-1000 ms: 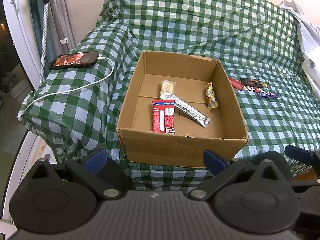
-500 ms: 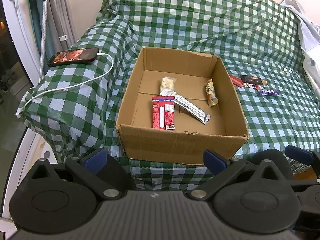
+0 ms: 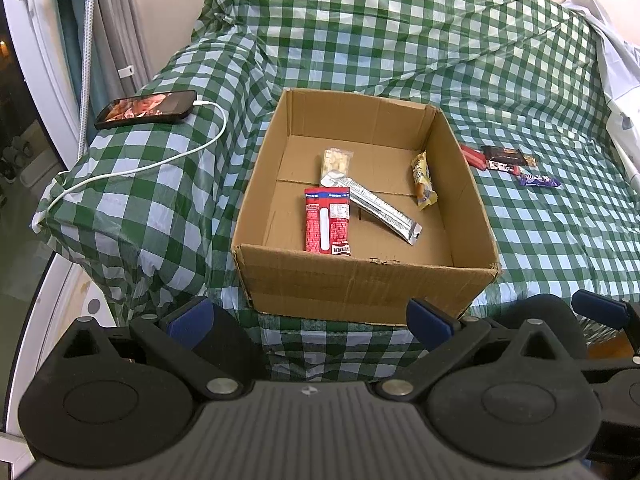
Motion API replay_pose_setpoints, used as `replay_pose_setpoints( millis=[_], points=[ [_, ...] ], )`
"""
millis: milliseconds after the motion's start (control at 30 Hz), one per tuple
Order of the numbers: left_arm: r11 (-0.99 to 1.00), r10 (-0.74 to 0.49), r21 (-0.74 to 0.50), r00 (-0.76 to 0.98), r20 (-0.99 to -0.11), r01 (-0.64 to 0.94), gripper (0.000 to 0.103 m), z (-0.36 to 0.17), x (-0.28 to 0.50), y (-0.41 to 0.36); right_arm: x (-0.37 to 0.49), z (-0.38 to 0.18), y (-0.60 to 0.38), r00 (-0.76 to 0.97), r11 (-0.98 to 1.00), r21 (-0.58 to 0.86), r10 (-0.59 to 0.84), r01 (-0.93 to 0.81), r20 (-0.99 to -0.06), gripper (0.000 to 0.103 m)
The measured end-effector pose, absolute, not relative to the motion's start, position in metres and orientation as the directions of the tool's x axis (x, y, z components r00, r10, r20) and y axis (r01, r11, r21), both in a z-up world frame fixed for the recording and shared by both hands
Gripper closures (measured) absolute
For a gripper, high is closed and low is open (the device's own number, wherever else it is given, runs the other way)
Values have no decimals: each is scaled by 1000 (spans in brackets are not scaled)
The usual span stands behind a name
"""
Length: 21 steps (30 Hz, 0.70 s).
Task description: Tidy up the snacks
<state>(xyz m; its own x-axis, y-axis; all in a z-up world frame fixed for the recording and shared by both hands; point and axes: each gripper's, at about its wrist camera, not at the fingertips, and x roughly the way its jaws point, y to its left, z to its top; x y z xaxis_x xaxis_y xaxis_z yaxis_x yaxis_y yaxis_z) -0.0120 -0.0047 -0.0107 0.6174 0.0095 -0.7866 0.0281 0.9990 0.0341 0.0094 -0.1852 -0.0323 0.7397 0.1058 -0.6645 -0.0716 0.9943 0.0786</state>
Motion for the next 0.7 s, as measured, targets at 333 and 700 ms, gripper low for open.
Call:
replay_pose_setpoints(
  millis=[333, 700],
  points=[
    [999, 10, 35, 613, -790, 30, 0, -11, -11, -5, 10, -34, -186, 736, 994, 80, 105, -69, -668, 1],
    [999, 7, 36, 610, -793, 35, 0, -12, -11, -6, 11, -36, -189, 726, 994, 91, 103, -56, -680, 1]
  ],
)
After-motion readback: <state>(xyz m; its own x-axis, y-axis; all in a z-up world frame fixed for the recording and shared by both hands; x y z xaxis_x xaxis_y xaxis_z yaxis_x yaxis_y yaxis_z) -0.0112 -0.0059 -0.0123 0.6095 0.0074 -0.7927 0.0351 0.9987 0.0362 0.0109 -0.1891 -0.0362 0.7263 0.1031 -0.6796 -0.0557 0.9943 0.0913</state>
